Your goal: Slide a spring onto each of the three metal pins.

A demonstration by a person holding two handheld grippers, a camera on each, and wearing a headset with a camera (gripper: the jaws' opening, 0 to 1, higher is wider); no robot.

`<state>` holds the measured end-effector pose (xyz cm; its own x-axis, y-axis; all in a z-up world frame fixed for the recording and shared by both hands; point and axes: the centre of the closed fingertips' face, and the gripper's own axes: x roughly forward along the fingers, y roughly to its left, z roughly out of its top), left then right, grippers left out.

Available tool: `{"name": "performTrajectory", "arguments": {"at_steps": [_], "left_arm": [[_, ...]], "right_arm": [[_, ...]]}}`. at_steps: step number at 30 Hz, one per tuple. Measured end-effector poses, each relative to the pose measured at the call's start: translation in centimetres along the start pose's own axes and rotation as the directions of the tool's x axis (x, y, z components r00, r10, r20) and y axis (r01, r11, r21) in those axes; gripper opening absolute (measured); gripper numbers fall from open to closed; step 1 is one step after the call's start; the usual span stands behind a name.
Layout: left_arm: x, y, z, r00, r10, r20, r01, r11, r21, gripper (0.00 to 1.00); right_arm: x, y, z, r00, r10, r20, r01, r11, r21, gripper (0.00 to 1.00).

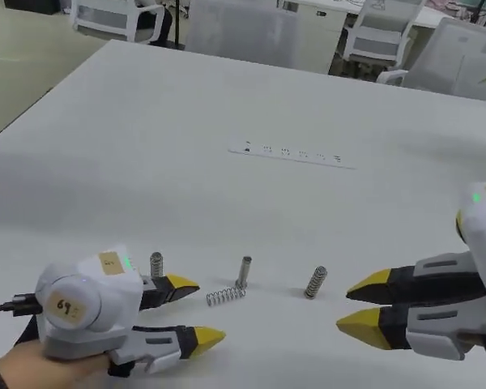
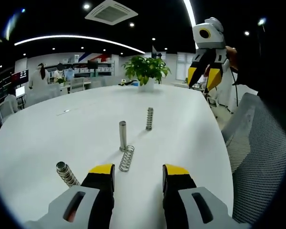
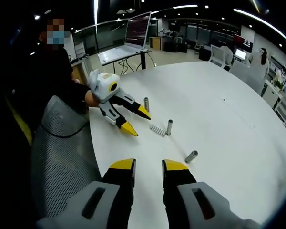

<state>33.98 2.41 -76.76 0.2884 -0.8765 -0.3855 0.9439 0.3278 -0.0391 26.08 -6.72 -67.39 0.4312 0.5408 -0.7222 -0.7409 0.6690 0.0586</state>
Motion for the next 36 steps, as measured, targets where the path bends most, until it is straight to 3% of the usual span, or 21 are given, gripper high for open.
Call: {"name": "performTrajectory", "arguments": {"at_steps": [6, 13, 30, 36], "left_arm": [[1.1, -0.2, -0.2, 1.0, -0.001, 0.004, 0.001, 1.0, 0.002, 0.29], [1.8, 0.5, -0.6, 0.9996, 0.028, -0.005, -0.028, 1.0, -0.012, 0.23], [2.4, 0.9, -0.9, 0.9985, 0.053, -0.012, -0.053, 0.998, 0.028, 0.12], [2.5, 0.9, -0.8, 0.9982, 0.06, -0.012, -0.059, 0.997, 0.039, 0.03]], "right_arm": [[0.3, -0.2, -0.5, 0.9999, 0.005, -0.009, -0.004, 1.0, 0.018, 0.2], [0.4, -0.2, -0.9, 0.9999, 0.009, -0.012, -0.008, 0.999, 0.031, 0.2], [0.9, -0.4, -1.1, 0.9993, 0.03, -0.021, -0.03, 0.999, 0.029, 0.19], [1.1, -0.3, -1.2, 0.999, 0.039, -0.022, -0.039, 0.999, 0.026, 0.19]]}}
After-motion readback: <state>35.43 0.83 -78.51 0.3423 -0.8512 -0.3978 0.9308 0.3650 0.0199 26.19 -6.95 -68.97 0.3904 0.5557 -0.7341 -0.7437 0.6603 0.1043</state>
